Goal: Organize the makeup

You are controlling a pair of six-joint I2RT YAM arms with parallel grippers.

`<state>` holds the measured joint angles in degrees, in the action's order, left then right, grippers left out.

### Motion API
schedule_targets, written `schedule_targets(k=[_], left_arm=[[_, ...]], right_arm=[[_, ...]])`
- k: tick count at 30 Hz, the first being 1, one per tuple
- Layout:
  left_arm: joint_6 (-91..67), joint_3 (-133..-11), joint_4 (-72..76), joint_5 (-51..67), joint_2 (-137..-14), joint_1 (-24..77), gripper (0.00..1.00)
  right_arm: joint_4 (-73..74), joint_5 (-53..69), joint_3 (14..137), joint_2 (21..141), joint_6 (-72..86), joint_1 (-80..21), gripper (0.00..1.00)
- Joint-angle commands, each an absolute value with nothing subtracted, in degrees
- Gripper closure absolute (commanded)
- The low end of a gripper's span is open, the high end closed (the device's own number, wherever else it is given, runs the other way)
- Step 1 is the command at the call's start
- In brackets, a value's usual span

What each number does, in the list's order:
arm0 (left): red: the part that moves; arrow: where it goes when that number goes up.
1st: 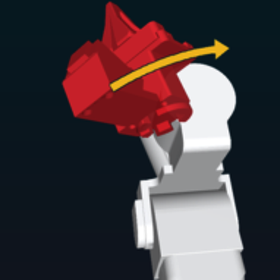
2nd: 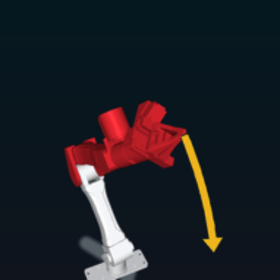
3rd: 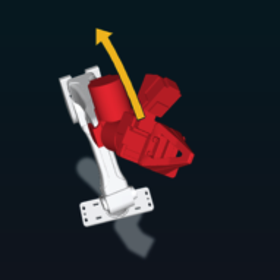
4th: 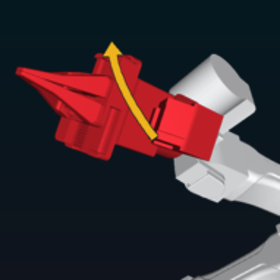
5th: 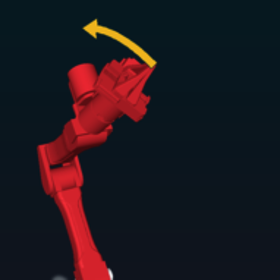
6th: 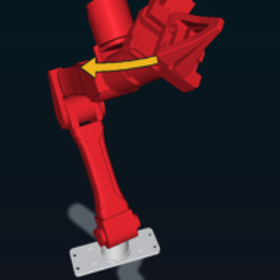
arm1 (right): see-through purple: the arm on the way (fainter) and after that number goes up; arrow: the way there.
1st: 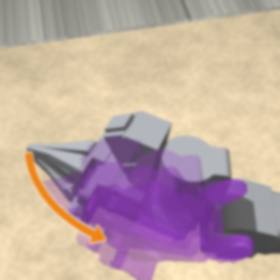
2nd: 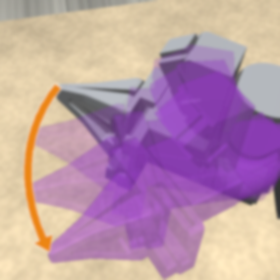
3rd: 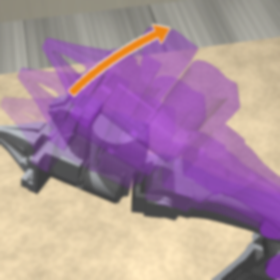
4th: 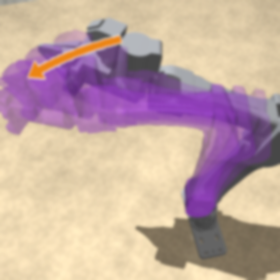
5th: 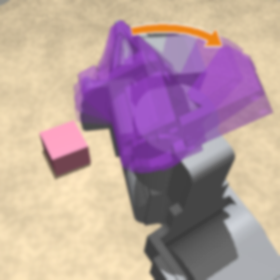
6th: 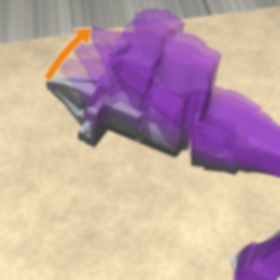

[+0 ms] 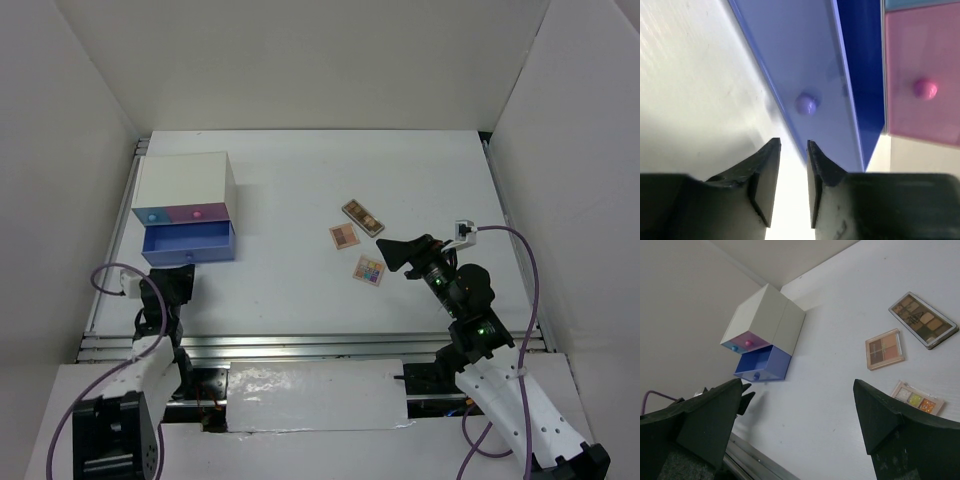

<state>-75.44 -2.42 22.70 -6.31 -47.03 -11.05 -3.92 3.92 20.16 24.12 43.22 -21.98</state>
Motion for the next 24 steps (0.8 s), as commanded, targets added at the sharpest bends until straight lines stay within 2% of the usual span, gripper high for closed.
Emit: schedule_targets(k=[1,3,4,7,10,11,13,14,15,16,20,24], left_arm=[[-68.3,-5.2,9.3,-11.1,-39.2,-6.2,0.44],[-66.5,-7.9,2.8,-15.5,-31.8,0.0,0.35],[-65.1,-10.5,-2.8,-19.8,-29.6,3.0,0.25],[-59.4,-14.8,-5.1,-23.1,-26.7,10.4,0.01],[-51.9,-28.5,-4.8,-19.6,-39.4,16.4,0.01],[-50.3,-32.1,-5.8,-21.9,-44.2,24.0,0.01],[-47.8,-44.0,-9.4,-32.3,-57.6,35.3,0.01],[-46.9,-47.7,-12.7,-40.8,-66.1,44.7,0.01],[-46.4,-51.7,-15.0,-42.5,-70.3,47.5,0.0],[-45.4,-57.7,-16.2,-42.4,-73.8,48.9,0.01],[-42.0,-64.4,-13.4,-32.4,-87.9,49.0,0.0],[-43.5,-74.1,-15.2,-30.4,-99.0,53.8,0.01]], right_arm=[[-6.5,4.0,20.2,24.1,43.1,-22.1,0.0],[-6.6,3.9,20.2,24.2,43.2,-22.1,0.0],[-6.6,3.9,20.2,24.3,43.2,-22.1,0.0],[-5.5,3.1,20.9,24.9,43.2,-22.1,0.0],[-2.2,-0.5,22.5,25.7,43.8,-22.1,0.0],[-1.3,-2.2,22.8,25.8,44.2,-22.1,0.0],[1.7,-6.2,24.0,26.1,44.7,-22.1,0.0],[4.2,-10.0,24.8,26.0,45.7,-22.1,0.0],[5.4,-12.0,25.0,25.8,46.4,-22.1,0.0],[6.7,-14.0,25.2,25.4,48.3,-22.1,0.0],[12.4,-24.7,23.9,18.0,52.9,-22.2,0.0],[17.6,-33.5,24.2,13.5,58.3,-22.1,0.0]])
